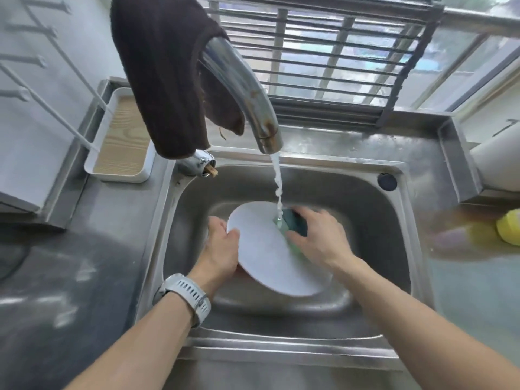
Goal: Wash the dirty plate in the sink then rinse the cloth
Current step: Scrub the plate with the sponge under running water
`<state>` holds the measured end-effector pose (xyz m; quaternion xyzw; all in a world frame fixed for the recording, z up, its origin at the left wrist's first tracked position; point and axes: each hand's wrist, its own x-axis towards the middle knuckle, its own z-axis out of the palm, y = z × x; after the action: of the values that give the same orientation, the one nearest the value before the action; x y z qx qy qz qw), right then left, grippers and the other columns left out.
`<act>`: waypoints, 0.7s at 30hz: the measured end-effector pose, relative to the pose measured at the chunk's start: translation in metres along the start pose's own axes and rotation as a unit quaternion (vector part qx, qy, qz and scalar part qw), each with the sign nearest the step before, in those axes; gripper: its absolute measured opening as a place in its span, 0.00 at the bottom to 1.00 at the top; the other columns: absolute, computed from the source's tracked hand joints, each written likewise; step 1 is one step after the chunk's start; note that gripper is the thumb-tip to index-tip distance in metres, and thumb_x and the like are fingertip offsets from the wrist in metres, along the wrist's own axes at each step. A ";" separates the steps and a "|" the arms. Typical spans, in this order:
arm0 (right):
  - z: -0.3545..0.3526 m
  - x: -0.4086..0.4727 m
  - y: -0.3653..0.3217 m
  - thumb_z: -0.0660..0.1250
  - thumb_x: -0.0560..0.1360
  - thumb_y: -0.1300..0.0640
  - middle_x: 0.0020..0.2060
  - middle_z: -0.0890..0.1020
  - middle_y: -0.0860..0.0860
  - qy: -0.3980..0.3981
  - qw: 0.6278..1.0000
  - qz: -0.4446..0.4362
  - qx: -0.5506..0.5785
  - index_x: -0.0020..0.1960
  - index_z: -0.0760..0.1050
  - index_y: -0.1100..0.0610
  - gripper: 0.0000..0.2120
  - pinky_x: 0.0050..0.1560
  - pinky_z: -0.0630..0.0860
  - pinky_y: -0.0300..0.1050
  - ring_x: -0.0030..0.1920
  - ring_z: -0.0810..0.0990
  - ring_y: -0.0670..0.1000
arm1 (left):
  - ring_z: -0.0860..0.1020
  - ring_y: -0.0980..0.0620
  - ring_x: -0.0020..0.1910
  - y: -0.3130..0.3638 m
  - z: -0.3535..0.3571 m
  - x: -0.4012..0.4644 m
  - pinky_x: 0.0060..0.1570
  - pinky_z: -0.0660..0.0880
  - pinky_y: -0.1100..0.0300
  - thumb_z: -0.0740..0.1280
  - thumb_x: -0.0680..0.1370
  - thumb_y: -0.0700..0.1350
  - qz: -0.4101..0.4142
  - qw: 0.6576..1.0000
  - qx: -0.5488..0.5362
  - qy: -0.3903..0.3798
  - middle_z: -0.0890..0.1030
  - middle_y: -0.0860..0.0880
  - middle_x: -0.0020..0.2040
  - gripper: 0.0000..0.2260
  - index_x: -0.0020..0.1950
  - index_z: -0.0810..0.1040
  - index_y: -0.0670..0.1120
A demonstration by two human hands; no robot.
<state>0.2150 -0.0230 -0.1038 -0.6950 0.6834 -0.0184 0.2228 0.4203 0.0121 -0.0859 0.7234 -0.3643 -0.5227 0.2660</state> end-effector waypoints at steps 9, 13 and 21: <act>-0.008 -0.024 -0.051 0.67 0.73 0.44 0.49 0.76 0.52 0.023 0.995 -0.090 0.040 0.67 0.73 0.44 0.22 0.53 0.75 0.50 0.52 0.76 0.57 | 0.69 0.48 0.40 -0.008 0.019 0.000 0.42 0.67 0.51 0.57 0.85 0.50 0.069 0.996 -0.019 0.048 0.71 0.49 0.41 0.09 0.48 0.64 0.47; -0.024 -0.025 -0.008 0.66 0.72 0.43 0.48 0.76 0.54 0.051 0.998 -0.015 -0.025 0.67 0.72 0.44 0.24 0.52 0.73 0.49 0.50 0.77 0.60 | 0.67 0.48 0.38 -0.002 0.011 0.007 0.43 0.66 0.50 0.56 0.85 0.50 0.083 0.994 -0.028 0.071 0.69 0.50 0.39 0.10 0.45 0.62 0.49; -0.010 -0.014 -0.042 0.66 0.74 0.41 0.51 0.76 0.52 0.025 0.996 -0.066 0.048 0.70 0.71 0.43 0.25 0.54 0.74 0.49 0.53 0.77 0.57 | 0.68 0.48 0.39 -0.004 0.022 0.004 0.43 0.67 0.49 0.57 0.84 0.52 0.077 0.995 -0.038 0.051 0.71 0.49 0.40 0.10 0.47 0.65 0.47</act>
<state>0.2500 -0.0142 -0.0767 -0.7262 0.6398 -0.0834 0.2374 0.4014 0.0117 -0.0978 0.7080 -0.3847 -0.4768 0.3513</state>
